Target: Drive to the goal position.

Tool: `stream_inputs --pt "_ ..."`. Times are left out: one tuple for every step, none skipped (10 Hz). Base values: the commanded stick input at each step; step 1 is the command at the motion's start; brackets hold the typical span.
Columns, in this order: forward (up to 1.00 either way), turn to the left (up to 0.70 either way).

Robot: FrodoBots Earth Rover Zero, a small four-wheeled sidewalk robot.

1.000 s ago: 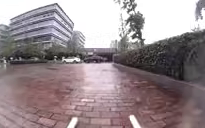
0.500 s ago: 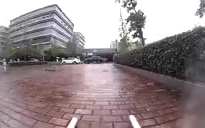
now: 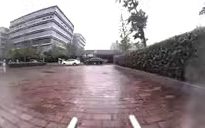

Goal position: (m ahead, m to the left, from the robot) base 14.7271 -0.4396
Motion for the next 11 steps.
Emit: stream_inputs --pt "0.7 0.0" --pt "0.7 0.0" --pt "0.7 0.0" --pt "0.7 0.0" --pt "0.7 0.0" --pt "0.7 0.0" --pt "0.7 0.0" --pt "0.7 0.0" --pt "0.7 0.0" --pt "0.7 0.0" --pt "0.7 0.0"
